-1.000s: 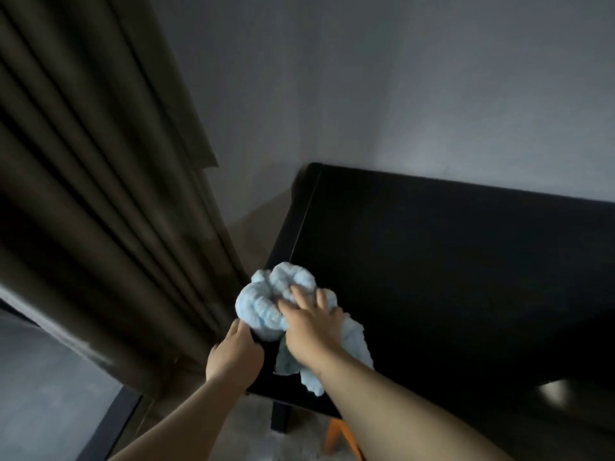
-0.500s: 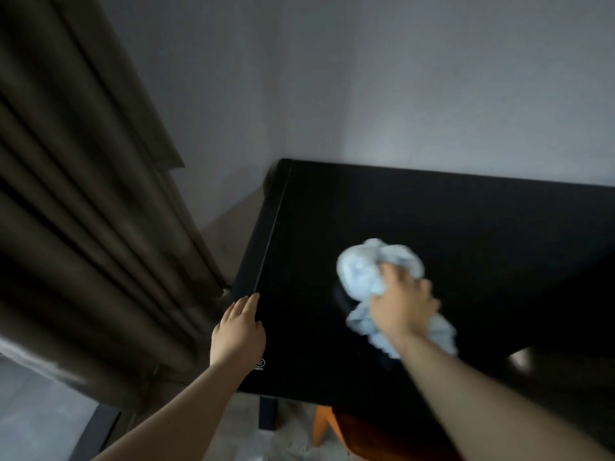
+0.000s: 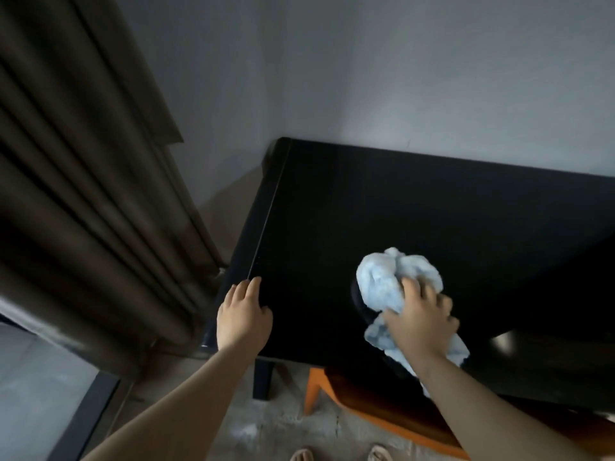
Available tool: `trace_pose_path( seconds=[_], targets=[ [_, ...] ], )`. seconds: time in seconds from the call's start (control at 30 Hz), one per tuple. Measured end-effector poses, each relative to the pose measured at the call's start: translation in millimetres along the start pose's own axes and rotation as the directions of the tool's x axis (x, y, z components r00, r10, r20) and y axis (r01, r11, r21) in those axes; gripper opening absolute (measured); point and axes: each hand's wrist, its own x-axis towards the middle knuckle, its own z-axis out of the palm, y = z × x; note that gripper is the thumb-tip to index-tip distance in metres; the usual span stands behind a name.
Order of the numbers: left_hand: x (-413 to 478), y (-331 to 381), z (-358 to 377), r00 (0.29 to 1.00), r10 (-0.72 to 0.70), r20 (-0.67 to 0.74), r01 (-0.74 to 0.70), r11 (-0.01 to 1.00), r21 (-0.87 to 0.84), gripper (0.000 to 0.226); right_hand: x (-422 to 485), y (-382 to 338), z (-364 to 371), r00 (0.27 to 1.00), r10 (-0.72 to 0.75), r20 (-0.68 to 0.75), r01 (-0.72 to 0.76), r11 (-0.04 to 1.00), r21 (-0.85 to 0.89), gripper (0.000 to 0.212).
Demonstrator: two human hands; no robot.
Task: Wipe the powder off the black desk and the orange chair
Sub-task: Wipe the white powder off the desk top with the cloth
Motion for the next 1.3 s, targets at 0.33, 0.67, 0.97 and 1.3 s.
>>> trace_pose_path(
  seconds=[0.33, 0.67, 0.97, 1.3],
  targets=[
    [6, -20, -18, 0.910, -0.407, 0.082, 0.415, 0.891, -0.186, 0.044, -24, -165, 34, 0.847, -0.527, 0.075, 0.506, 0.841, 0.194, 0.039],
    [21, 2, -15, 0.978, -0.157, 0.136, 0.137, 0.980, 0.145, 0.066, 68, -126, 47, 0.941, -0.310, 0.138, 0.310, 0.951, 0.023, 0.039],
    [24, 51, 21, 0.960, 0.120, 0.255, -0.192, 0.939, 0.284, 0.061, 82, 61, -4, 0.944, 0.321, 0.073, -0.315, 0.946, -0.079, 0.060],
    [25, 72, 24, 0.990, 0.084, 0.117, -0.098, 0.988, 0.118, 0.056, 19, -45, 25, 0.942, -0.326, 0.082, 0.323, 0.945, 0.039, 0.053]
  ],
)
